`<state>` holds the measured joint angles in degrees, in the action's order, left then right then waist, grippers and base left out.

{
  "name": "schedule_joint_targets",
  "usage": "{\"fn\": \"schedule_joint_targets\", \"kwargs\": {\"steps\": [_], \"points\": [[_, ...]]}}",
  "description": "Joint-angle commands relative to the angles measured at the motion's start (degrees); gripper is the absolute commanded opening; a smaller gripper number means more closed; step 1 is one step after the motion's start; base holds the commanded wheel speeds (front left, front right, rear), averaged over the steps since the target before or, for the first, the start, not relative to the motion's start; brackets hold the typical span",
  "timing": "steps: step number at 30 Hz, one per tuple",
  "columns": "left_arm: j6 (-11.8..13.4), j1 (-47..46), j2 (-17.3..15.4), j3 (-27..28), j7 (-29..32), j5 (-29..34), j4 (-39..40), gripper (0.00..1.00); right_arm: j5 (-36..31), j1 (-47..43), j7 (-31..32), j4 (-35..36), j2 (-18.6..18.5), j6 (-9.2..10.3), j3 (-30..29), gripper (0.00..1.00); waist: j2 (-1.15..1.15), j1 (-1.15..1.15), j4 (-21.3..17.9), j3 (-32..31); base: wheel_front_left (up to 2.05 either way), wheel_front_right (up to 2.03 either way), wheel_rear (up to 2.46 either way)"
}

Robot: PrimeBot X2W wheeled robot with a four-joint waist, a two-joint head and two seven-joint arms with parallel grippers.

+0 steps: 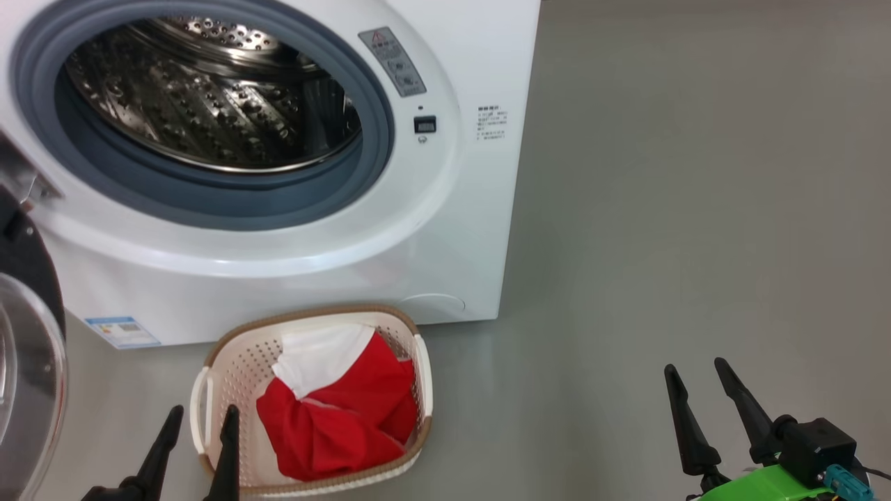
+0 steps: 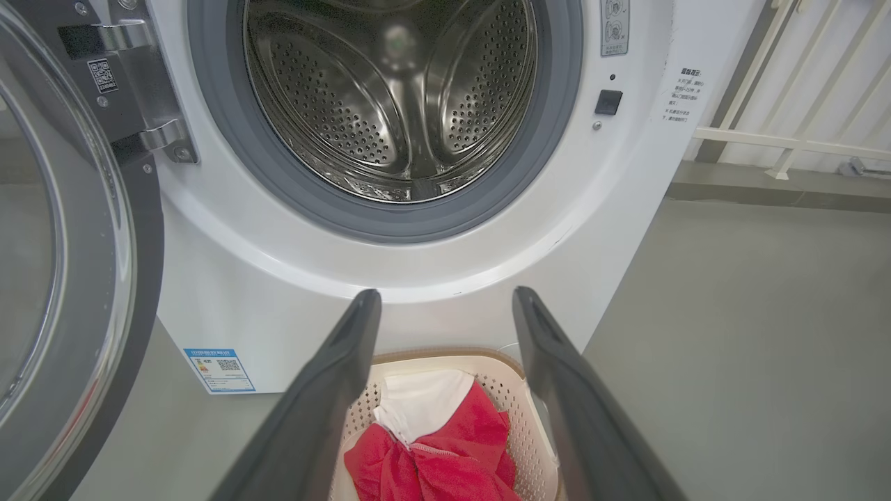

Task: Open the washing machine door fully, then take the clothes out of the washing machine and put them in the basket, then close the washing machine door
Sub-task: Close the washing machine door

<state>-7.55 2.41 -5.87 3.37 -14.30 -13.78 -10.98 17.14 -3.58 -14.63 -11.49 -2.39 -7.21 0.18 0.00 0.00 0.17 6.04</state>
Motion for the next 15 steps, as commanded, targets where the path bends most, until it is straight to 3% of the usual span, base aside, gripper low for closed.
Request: {"fn": "schedule_joint_targets", "kwargs": {"steps": [1, 6, 15], "points": [[0.1, -1.3, -0.9, 1.7, -0.7, -0.4, 1.6, 1.0, 0.2, 1.0, -0.4, 1.5, -0.5, -0.28, 1.0, 1.0, 0.0, 0.0, 0.0, 0.0, -1.15, 1.15, 0.0], [0.1, -1.3, -0.8, 1.6, -0.7, -0.4, 2.0, 1.0, 0.2, 1.0, -0.4, 1.5, -0.5, -0.28, 0.8, 1.0, 0.0, 0.0, 0.0, 0.1, -0.63, 0.63, 0.0], [0.1, -1.4, -0.5, 1.6, -0.7, -0.3, 2.0, 1.0, 0.0, 0.9, -0.4, 1.5, -0.5, -0.28, 0.6, 1.0, 0.0, 0.0, 0.3, 0.0, -0.03, 0.03, 0.0]]}}
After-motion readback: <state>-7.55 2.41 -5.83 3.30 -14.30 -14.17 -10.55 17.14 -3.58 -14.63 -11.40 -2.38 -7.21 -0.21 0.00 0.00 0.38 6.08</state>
